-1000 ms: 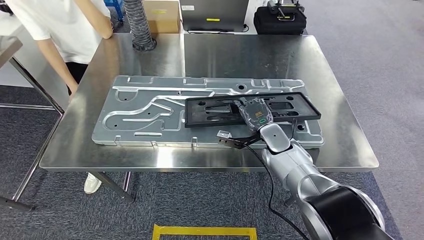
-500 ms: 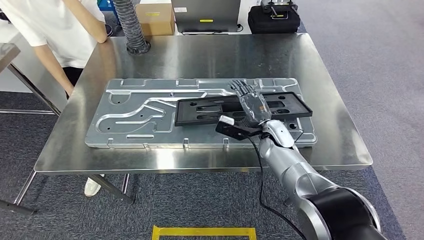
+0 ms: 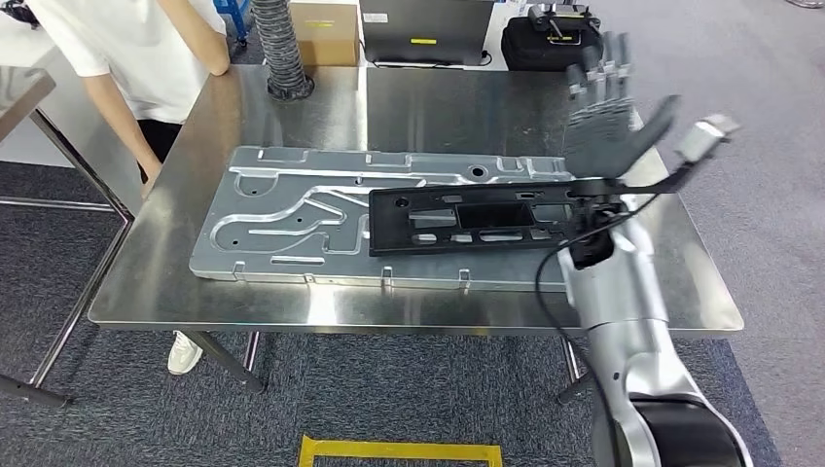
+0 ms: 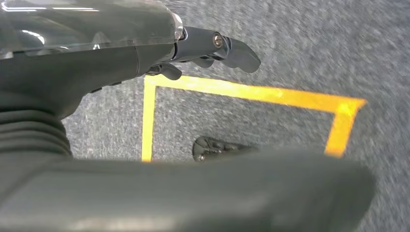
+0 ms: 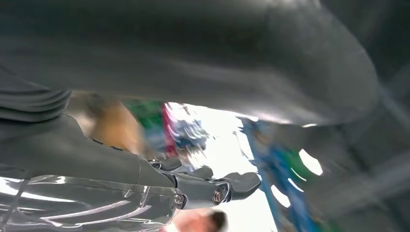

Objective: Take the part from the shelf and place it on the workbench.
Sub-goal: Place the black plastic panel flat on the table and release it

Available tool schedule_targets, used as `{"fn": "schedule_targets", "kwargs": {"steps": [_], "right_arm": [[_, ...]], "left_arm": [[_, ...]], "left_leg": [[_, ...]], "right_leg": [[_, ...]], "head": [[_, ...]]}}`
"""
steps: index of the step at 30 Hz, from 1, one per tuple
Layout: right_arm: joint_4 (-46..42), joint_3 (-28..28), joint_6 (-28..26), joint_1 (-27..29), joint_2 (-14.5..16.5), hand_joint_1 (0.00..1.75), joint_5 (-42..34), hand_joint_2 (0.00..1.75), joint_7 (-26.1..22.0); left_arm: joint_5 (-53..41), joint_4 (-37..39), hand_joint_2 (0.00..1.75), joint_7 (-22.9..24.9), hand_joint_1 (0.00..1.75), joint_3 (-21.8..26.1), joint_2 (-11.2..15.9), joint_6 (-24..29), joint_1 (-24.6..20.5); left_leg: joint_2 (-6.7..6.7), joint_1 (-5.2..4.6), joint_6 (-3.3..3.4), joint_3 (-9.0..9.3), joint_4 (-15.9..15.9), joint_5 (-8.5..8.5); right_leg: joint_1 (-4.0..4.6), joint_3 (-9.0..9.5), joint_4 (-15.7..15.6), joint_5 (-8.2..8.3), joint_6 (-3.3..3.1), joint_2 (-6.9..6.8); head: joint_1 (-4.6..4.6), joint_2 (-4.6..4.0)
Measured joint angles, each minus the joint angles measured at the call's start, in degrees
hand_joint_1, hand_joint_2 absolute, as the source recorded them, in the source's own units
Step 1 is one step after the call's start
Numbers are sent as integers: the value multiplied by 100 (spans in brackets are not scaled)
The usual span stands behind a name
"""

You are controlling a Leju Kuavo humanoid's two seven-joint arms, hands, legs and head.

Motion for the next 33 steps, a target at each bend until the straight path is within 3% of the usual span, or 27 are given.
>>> {"fn": "schedule_targets", "kwargs": {"steps": [1,3,4,6,9,12,13,14,15,16,18,20,22,24,25,27,28,29,30,31,33], "right_arm": [[-348,-132,-448,92,-172,0,198,0,-115],[-1033,-541,-1872,321,-503,0,1360,0,-421],[-1333,-787,-2644,474,-649,0,2095,0,-540],[-1808,-1289,-3844,892,-902,0,3274,0,-719],[-2256,-2027,-4517,1765,-1144,0,3927,0,-1013],[-2532,-2674,-4753,2672,-1194,0,4096,0,-1254],[-2610,-2837,-4800,2965,-1183,0,4116,0,-1301],[-2696,-2983,-4847,3267,-1151,0,4151,0,-1336],[-2799,-3120,-4903,3572,-1089,0,4227,0,-1350],[-2904,-3237,-4955,3858,-1007,0,4328,0,-1352],[-3117,-3429,-5038,4316,-816,0,4577,0,-1352],[-3290,-3542,-5049,4621,-642,0,4795,0,-1340],[-3439,-3636,-5028,4852,-477,0,5003,0,-1313],[-3548,-3755,-4993,5028,-344,0,5209,0,-1277],[-3585,-3826,-4953,5088,-290,0,5314,0,-1257],[-3614,-4002,-4798,5161,-165,0,5563,0,-1232],[-3613,-4107,-4703,5184,-97,0,5702,0,-1239],[-3596,-4230,-4608,5199,-28,0,5851,0,-1259],[-3558,-4362,-4527,5202,29,0,5996,0,-1285],[-3486,-4506,-4455,5187,80,0,6142,0,-1313],[-3242,-4789,-4382,5109,152,0,6474,0,-1345]], "left_arm": [[53,0,0,-22,0,36,-10,-8,15],[169,0,0,-78,0,120,-50,-28,30],[219,0,0,-109,0,161,-69,-37,35],[298,0,0,-180,0,240,-98,-62,54],[341,0,0,-262,0,331,-128,-99,69],[341,0,0,-283,0,382,-146,-141,75],[325,0,0,-284,0,390,-148,-149,77],[302,0,0,-290,0,393,-148,-157,80],[269,0,0,-305,0,393,-148,-168,85],[238,0,0,-326,0,393,-146,-179,90],[191,0,0,-369,0,392,-138,-203,91],[160,0,0,-384,0,390,-129,-223,80],[120,0,0,-386,0,383,-133,-240,79],[75,0,0,-382,0,372,-161,-246,84],[59,0,0,-374,0,364,-176,-245,87],[25,0,0,-339,0,352,-204,-234,91],[11,0,0,-312,0,347,-217,-227,95],[-3,0,0,-283,0,345,-233,-217,98],[-15,0,0,-257,0,343,-249,-205,99],[-27,0,0,-231,0,340,-265,-193,100],[-57,0,0,-190,0,335,-293,-165,100]], "left_leg": [[-10,-4,-2,3,3,-4],[-38,-23,-23,5,9,-16],[-50,-31,-41,5,11,-24],[-62,-33,-87,19,-1,-39],[-15,-34,-157,11,133,-205],[36,-26,-202,-349,1081,-790],[37,-24,-213,-468,1396,-938],[38,-25,-219,-505,1542,-982],[39,-25,-217,-425,1451,-905],[39,-27,-205,-241,1152,-744],[35,-44,-153,229,326,-432],[35,-70,-109,443,-87,-326],[43,-82,-64,431,-125,-282],[66,-71,10,405,-171,-186],[81,-62,44,371,-194,-130],[100,-67,80,265,-191,-42],[105,-72,78,198,-180,-1],[107,-77,71,126,-163,41],[108,-78,59,53,-142,80],[108,-77,43,-20,-117,119],[105,-81,-7,-147,-54,190]], "right_leg": [[2,178,-369,201,-18,-4],[29,562,-1173,499,-73,-24],[48,674,-1409,559,-98,-33],[77,724,-1513,559,-132,-37],[29,805,-1596,567,-208,-55],[16,841,-1615,574,-269,-86],[17,837,-1608,578,-271,-91],[18,832,-1605,577,-271,-92],[19,829,-1601,577,-270,-93],[19,826,-1596,576,-269,-92],[26,819,-1578,582,-250,-71],[31,807,-1564,606,-197,-41],[23,798,-1566,645,-123,-22],[-1,746,-1457,513,-60,-7],[-12,674,-1262,315,-36,-1],[-37,459,-579,-231,3,1],[-49,373,-227,-429,22,1],[-62,357,-8,-503,38,1],[-76,437,16,-453,52,0],[-91,630,-186,-314,60,-1],[-109,1216,-999,-98,60,-2]], "head": [[0,0],[0,0],[0,0],[0,-1],[1,0],[1,0],[0,0],[0,0],[0,0],[0,0],[0,0],[0,0],[0,0],[1,0],[1,0],[1,-1],[0,-1],[0,-1],[0,0],[0,0],[1,0]]}}
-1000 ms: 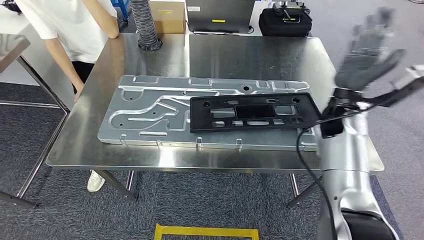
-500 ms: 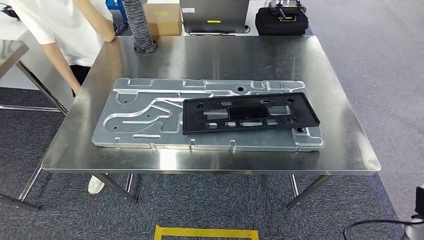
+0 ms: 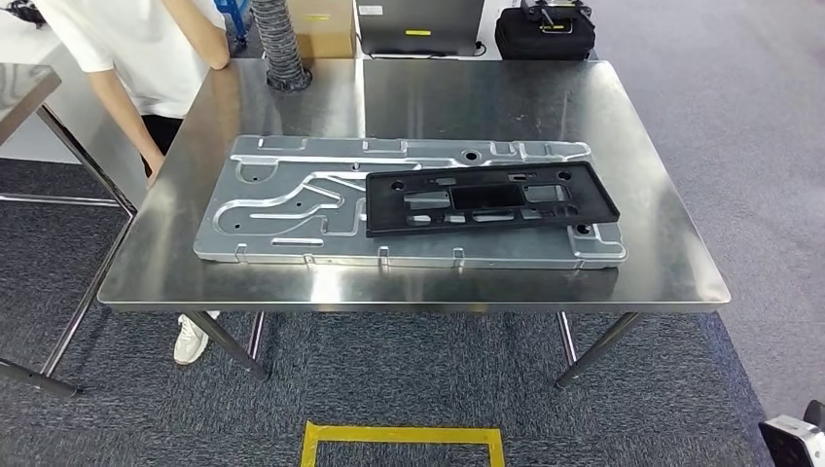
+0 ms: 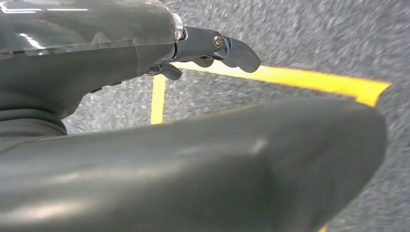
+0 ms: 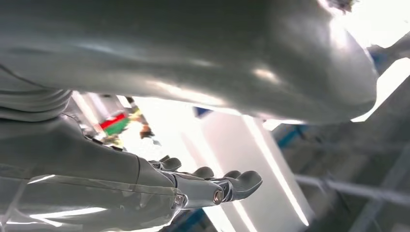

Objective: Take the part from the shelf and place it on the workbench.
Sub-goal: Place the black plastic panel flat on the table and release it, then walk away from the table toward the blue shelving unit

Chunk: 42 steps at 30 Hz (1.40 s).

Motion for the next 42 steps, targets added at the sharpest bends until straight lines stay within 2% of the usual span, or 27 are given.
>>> {"fn": "schedule_targets", "kwargs": {"steps": [2,5,6,8,10,11,13,15,17,18,19,21,22,23,25,26,27,28,30,32,33,35,37,38,40,41,42], "right_arm": [[388,-258,-22,-104,44,0,400,0,-10],[1212,-584,-271,-266,64,0,1056,0,0],[1532,-669,-406,-326,60,0,1267,0,11],[2277,-832,-737,-437,18,0,1609,0,28],[3148,-1006,-1093,-527,-85,0,1890,0,56],[3602,-1087,-1219,-565,-149,0,2056,0,124],[4403,-1219,-1334,-617,-246,0,2471,0,396],[5016,-1318,-1347,-661,-283,0,2863,0,708],[5506,-1395,-1351,-703,-289,0,3127,0,936],[5743,-1428,-1352,-728,-291,0,3246,0,1059],[5950,-1454,-1353,-754,-294,0,3350,0,1182],[6371,-1492,-1351,-798,-294,0,3532,0,1425],[6566,-1500,-1350,-807,-286,0,3596,0,1522],[6754,-1502,-1345,-817,-276,0,3649,0,1607],[7075,-1502,-1328,-850,-248,0,3726,0,1759],[7204,-1502,-1312,-867,-229,0,3760,0,1828],[7312,-1502,-1285,-880,-203,0,3803,0,1912],[7410,-1502,-1240,-890,-171,0,3862,0,2021],[7575,-1498,-1055,-925,-98,0,4006,0,2342],[7699,-1481,-839,-975,-6,0,4148,0,2681],[7749,-1465,-736,-994,48,0,4202,0,2817],[7847,-1430,-477,-1009,165,0,4286,0,3054],[7930,-1402,-135,-1014,260,0,4342,0,3268],[7963,-1386,26,-1016,303,0,4363,0,3355],[8005,-1362,297,-1025,382,0,4339,0,3418],[8021,-1359,423,-1031,416,0,4300,0,3412],[8036,-1359,540,-1040,446,0,4257,0,3382]], "left_arm": [[-33,0,0,31,0,-4,-21,25,-2],[-68,0,0,48,0,-5,-38,54,6],[-79,0,0,49,0,-5,-40,60,16],[-96,0,0,49,0,-7,-41,57,28],[-120,0,0,49,0,-8,-40,29,25],[-130,0,0,49,0,-8,-38,18,21],[-148,0,0,48,0,-8,-21,7,16],[-157,-1,0,47,0,-8,10,1,3],[-161,-3,0,39,0,-10,44,-1,-31],[-163,-4,0,31,0,-12,60,-1,-46],[-164,-4,0,22,0,-12,67,-2,-52],[-175,-4,0,12,0,-12,78,3,-42],[-183,-4,0,9,0,-12,83,8,-34],[-189,-4,0,7,0,-11,89,15,-25],[-193,-4,0,0,0,-10,105,27,-11],[-193,-5,0,-2,0,-10,113,32,-6],[-195,-5,0,-3,0,-10,118,34,-4],[-196,-5,0,-4,0,-10,120,37,-3],[-202,-7,0,-3,0,-10,124,44,0],[-214,-11,0,-3,0,-10,132,57,1],[-221,-13,0,-3,0,-10,137,62,-2],[-235,-13,0,-10,0,-11,145,64,-3],[-245,-13,0,-28,0,-12,155,48,16],[-248,-13,0,-41,0,-12,161,35,27],[-254,-13,0,-69,0,-12,179,13,33],[-256,-13,0,-81,0,-12,193,9,26],[-259,-13,0,-92,0,-12,208,7,20]], "left_leg": [[-2,-4,-69,-52,25,77],[-10,28,-183,-95,-1,193],[-13,41,-215,-143,48,106],[-18,57,-253,-284,458,-414],[-17,54,-272,-397,1172,-997],[-17,52,-273,-394,1470,-1098],[-18,41,-250,-154,1594,-912],[-20,7,-181,448,970,-665],[-20,-41,-103,1076,82,-756],[-19,-61,-69,1243,-198,-837],[-17,-72,-42,1293,-333,-859],[6,-53,31,1222,-367,-748],[20,-40,70,1163,-381,-673],[34,-29,103,1085,-390,-595],[50,-38,130,897,-372,-456],[55,-41,124,797,-354,-389],[61,-40,112,687,-324,-326],[63,-35,92,570,-278,-268],[61,-21,37,346,-145,-181],[61,-21,-33,184,-1,-127],[63,-21,-72,135,40,-92],[62,-8,-160,70,58,0],[46,24,-228,-20,164,-160],[37,37,-251,-94,356,-402],[30,46,-281,-263,1020,-989],[29,46,-290,-314,1367,-1153],[28,45,-291,-303,1598,-1170]], "right_leg": [[21,354,-572,38,-43,16],[63,293,-676,134,-162,21],[62,222,-677,206,-212,14],[59,49,-692,360,-288,-5],[82,-133,-686,498,-317,-15],[96,-229,-678,568,-321,-22],[120,-425,-649,698,-320,-32],[138,-584,-608,808,-307,-29],[149,-665,-575,910,-265,-27],[144,-680,-574,968,-235,-30],[138,-685,-585,1029,-202,-31],[123,-712,-573,1024,-142,-22],[117,-757,-460,852,-119,-14],[107,-829,-232,569,-95,-8],[78,-990,497,-42,-47,-4],[62,-1030,850,-166,-20,-5],[42,-1009,1080,-127,4,-5],[20,-899,1123,35,25,-5],[-28,-379,613,313,52,-5],[-24,225,-238,175,29,1],[-5,385,-511,58,-10,6],[30,394,-675,16,-129,2],[35,274,-675,140,-243,-21],[33,196,-680,212,-288,-34],[58,17,-673,355,-337,-45],[73,-84,-666,430,-344,-46],[86,-185,-654,501,-345,-48]], "head": [[-6,0],[-12,0],[-12,0],[-13,0],[-13,0],[-13,0],[-14,0],[-14,0],[-14,0],[-14,0],[-13,0],[-12,0],[-11,0],[-11,0],[-11,0],[-11,0],[-11,0],[-11,0],[-13,0],[-13,0],[-13,0],[-12,0],[-13,0],[-13,0],[-14,0],[-14,0],[-14,0]]}}
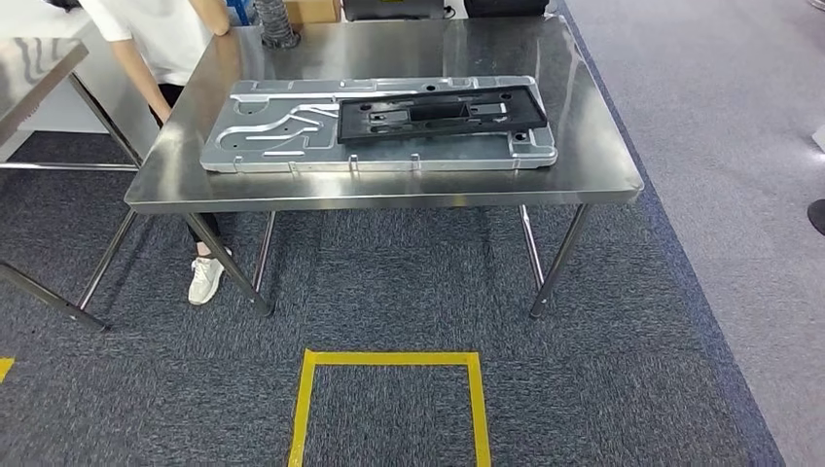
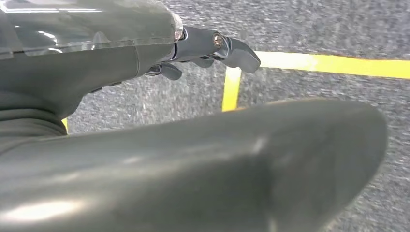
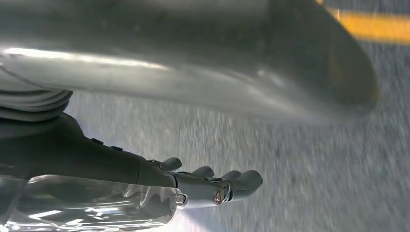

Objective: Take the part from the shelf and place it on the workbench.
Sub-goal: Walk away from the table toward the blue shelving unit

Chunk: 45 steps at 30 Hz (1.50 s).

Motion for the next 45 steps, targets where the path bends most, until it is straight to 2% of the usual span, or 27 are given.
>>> {"fn": "schedule_targets", "kwargs": {"steps": [2,4,6,7,9,10,12,14,15,16,18,19,21,22,24,25,27,29,30,32,33,35,37,40,42,44,45], "right_arm": [[24,0,179,-17,48,0,-51,0,-96],[42,0,298,-42,92,0,-60,0,-226],[53,0,379,-72,133,0,-61,0,-350],[57,1,403,-84,149,0,-60,0,-390],[64,2,426,-97,168,0,-58,0,-424],[67,3,432,-98,174,0,-56,0,-416],[73,4,451,-97,182,0,-46,0,-366],[82,14,476,-98,191,0,-18,0,-260],[87,26,486,-98,195,0,9,0,-187],[91,43,492,-98,197,0,39,0,-108],[97,81,508,-99,199,0,114,0,76],[98,101,524,-104,199,0,144,0,169],[98,141,564,-113,198,0,184,0,329],[99,158,581,-114,197,0,191,0,382],[101,178,603,-101,197,0,195,0,442],[101,185,617,-92,197,0,196,0,456],[101,197,658,-77,195,0,198,0,464],[101,204,703,-72,193,0,197,0,466],[102,205,727,-72,193,0,193,0,466],[102,205,793,-72,193,0,165,0,466],[102,205,836,-72,193,0,142,0,464],[102,204,942,-74,199,0,69,0,440],[102,199,1067,-76,207,0,-14,0,385],[102,173,1232,-81,210,0,-118,0,307],[102,150,1327,-77,210,0,-175,0,271],[102,122,1408,-69,210,0,-229,0,247],[102,106,1439,-66,210,0,-259,44,242]], "left_arm": [[-10,0,0,-11,0,0,25,-2,-10],[-36,0,0,-15,0,-1,44,-2,-33],[-72,0,0,-19,0,-3,62,-3,-73],[-92,0,0,-21,0,-4,70,-4,-86],[-124,0,0,-24,0,-14,73,-8,-87],[-138,0,0,-24,0,-26,74,-12,-85],[-168,0,0,-22,0,-61,78,-21,-87],[-198,0,0,-21,0,-97,83,-27,-90],[-210,0,0,-21,0,-113,86,-28,-91],[-221,0,0,-21,0,-125,89,-31,-94],[-239,0,0,-21,0,-141,95,-49,-99],[-244,0,0,-21,0,-146,95,-63,-101],[-255,0,0,-21,0,-162,95,-87,-107],[-262,0,0,-21,0,-172,95,-94,-110],[-280,0,0,-17,0,-186,99,-101,-115],[-290,1,0,-14,0,-190,101,-105,-110],[-299,3,0,-5,0,-195,100,-111,-98],[-303,4,0,2,0,-202,95,-111,-97],[-304,4,0,3,0,-208,95,-110,-100],[-310,4,0,4,0,-227,95,-103,-100],[-315,4,0,7,0,-237,95,-93,-102],[-322,4,0,40,0,-254,96,-68,-116],[-323,4,0,97,0,-262,96,-41,-131],[-325,5,0,171,0,-265,93,-4,-115],[-333,6,0,200,0,-268,91,8,-110],[-341,5,0,212,0,-270,91,16,-113],[-344,5,0,219,0,-271,91,20,-113]], "left_leg": [[-3,-3,19,285,-85,293],[-7,-15,65,911,-856,485],[-13,-40,131,1414,-1643,363],[-15,-57,168,1502,-1838,301],[-4,-56,254,1433,-1900,366],[7,-48,303,1376,-1906,434],[29,-41,377,1224,-1910,584],[34,-61,405,1032,-1880,719],[38,-70,404,925,-1852,785],[42,-77,398,811,-1815,846],[42,-84,373,578,-1718,956],[40,-90,356,480,-1666,998],[39,-100,304,350,-1588,1087],[42,-99,274,315,-1579,1140],[40,-83,212,274,-1585,1227],[30,-74,184,243,-1547,1161],[7,-50,135,125,-1177,694],[-1,-30,89,-20,-449,118],[-2,-23,72,-41,-134,4],[-2,-13,57,137,3,185],[-3,-9,59,364,-232,369],[-7,-11,91,1023,-1129,488],[-10,-35,148,1451,-1826,350],[4,-36,249,1452,-1969,366],[22,-17,331,1389,-1979,451],[28,-31,368,1300,-1961,514],[28,-39,370,1251,-1944,538]], "right_leg": [[12,-197,38,127,12,2],[22,-352,83,238,47,8],[35,-439,105,356,106,5],[37,-462,99,418,141,0],[27,-501,90,491,213,-1],[19,-537,157,385,241,8],[-1,-671,613,-156,280,27],[-4,-814,1347,-677,309,28],[-5,-824,1627,-728,319,28],[-6,-761,1753,-645,322,27],[-5,-343,1417,-328,301,27],[1,-14,1010,-287,280,27],[31,517,211,-425,216,30],[54,628,-4,-498,179,32],[61,587,-94,-440,91,20],[53,538,-107,-378,43,9],[35,401,-129,-234,-35,-17],[48,215,-118,-91,-59,-18],[53,114,-106,-21,-54,-19],[52,-88,-70,108,-33,-19],[49,-184,-48,159,-18,-18],[54,-340,6,244,29,-15],[62,-410,40,328,94,-18],[51,-447,80,376,198,-12],[40,-600,473,76,250,8],[31,-889,1266,-399,281,19],[31,-997,1606,-553,290,21]], "head": [[0,0],[0,0],[0,0],[0,0],[1,0],[1,0],[2,0],[2,0],[2,0],[2,0],[2,0],[2,0],[1,0],[0,0],[1,0],[1,0],[0,0],[-1,0],[0,0],[0,0],[-1,0],[-1,0],[-1,0],[0,0],[1,0],[1,0],[0,0]]}}
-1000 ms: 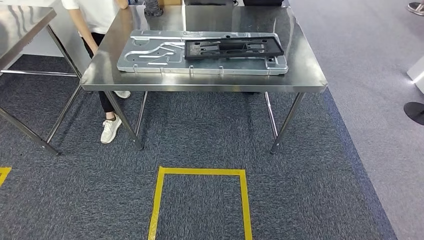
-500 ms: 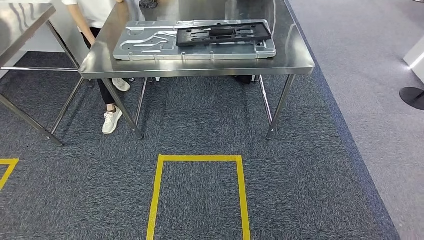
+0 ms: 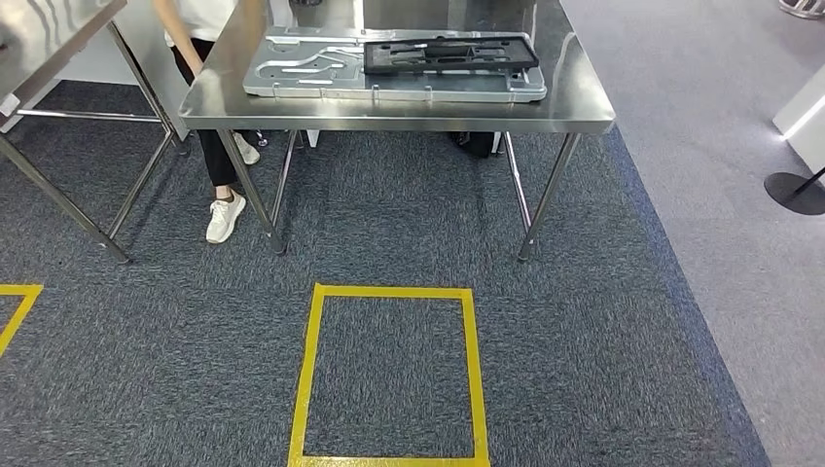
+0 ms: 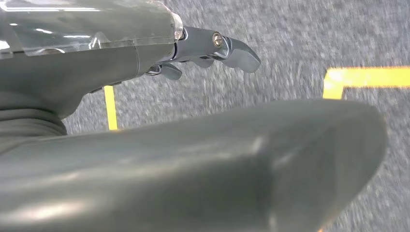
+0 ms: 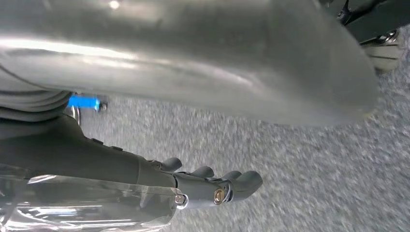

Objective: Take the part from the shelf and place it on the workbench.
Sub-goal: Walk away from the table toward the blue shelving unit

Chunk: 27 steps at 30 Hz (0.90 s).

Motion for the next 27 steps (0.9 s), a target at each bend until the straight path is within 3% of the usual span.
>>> {"fn": "schedule_targets", "kwargs": {"steps": [1,2,3,5,6,9,10,13,14,16,17,20,25,26,27], "right_arm": [[0,-18,24,2,0,0,-29,87,2],[0,-39,42,4,-1,0,-58,131,6],[0,-60,55,5,-1,0,-83,175,11],[0,-99,64,1,-9,0,-117,175,23],[0,-114,63,-2,-13,0,-124,175,28],[0,-151,50,3,-24,0,-118,175,71],[-1,-159,38,10,-27,0,-107,175,107],[-2,-166,-21,17,-38,0,-52,175,256],[-2,-166,-35,15,-40,0,-35,131,297],[-2,-166,-40,14,-41,0,-22,44,330],[-2,-166,-35,14,-42,0,-28,44,322],[-2,-166,-19,14,-42,0,-62,175,287],[-5,-114,15,27,-55,0,-237,175,342],[-9,-53,33,40,-66,0,-332,131,344],[-14,28,46,56,-79,0,-441,87,345]], "left_arm": [[-4,1,0,6,0,-1,0,3,0],[-8,1,0,14,0,-2,0,3,0],[-13,1,0,20,0,-3,-1,0,-1],[-21,2,0,33,0,-8,-11,-8,-8],[-26,2,0,40,0,-9,-19,-11,-15],[-48,4,0,76,0,-11,-37,-10,-38],[-55,4,44,89,0,-12,-44,-8,-41],[-68,7,175,117,0,-13,-64,4,-54],[-70,8,175,127,0,-13,-66,9,-59],[-74,8,175,149,0,-13,-66,22,-62],[-75,8,175,158,0,-13,-66,31,-61],[-70,8,175,189,0,-13,-68,59,-53],[34,7,175,338,0,-87,-65,103,-26],[105,6,175,369,0,-166,-63,109,-6],[188,6,131,400,0,-266,-61,114,16]], "left_leg": [[0,-7,-2,-45,25,18],[-1,-12,-5,-85,56,28],[-3,-15,-9,-112,87,31],[-7,-32,-34,-151,152,22],[-6,-42,-57,-178,180,20],[2,-61,-135,-236,194,46],[-1,-64,-148,-229,184,58],[-12,-82,-32,-216,131,86],[-12,-82,-9,-218,112,93],[-11,-69,-69,-221,106,106],[-12,-64,-84,-224,105,113],[-12,-52,-128,-230,104,131],[-12,-50,-168,-234,105,148],[-12,-51,-172,-235,107,150],[-12,-51,-173,-238,109,151]], "right_leg": [[0,-18,164,-52,2,0],[0,82,95,3,-4,0],[2,290,-194,142,-21,0],[21,794,-1018,408,-85,0],[34,951,-1312,463,-118,-1],[55,1019,-1528,455,-190,2],[50,1026,-1557,470,-202,1],[31,1055,-1635,514,-217,8],[33,1050,-1632,517,-224,13],[48,1041,-1619,521,-241,11],[53,1036,-1613,524,-248,9],[66,1030,-1601,533,-264,7],[66,1029,-1595,546,-268,6],[65,1028,-1595,549,-265,7],[64,1028,-1595,551,-262,7]], "head": [[0,0],[0,0],[0,0],[0,0],[0,0],[0,0],[0,0],[0,0],[-1,0],[-1,0],[-1,0],[-1,0],[0,0],[0,0],[0,0]]}}
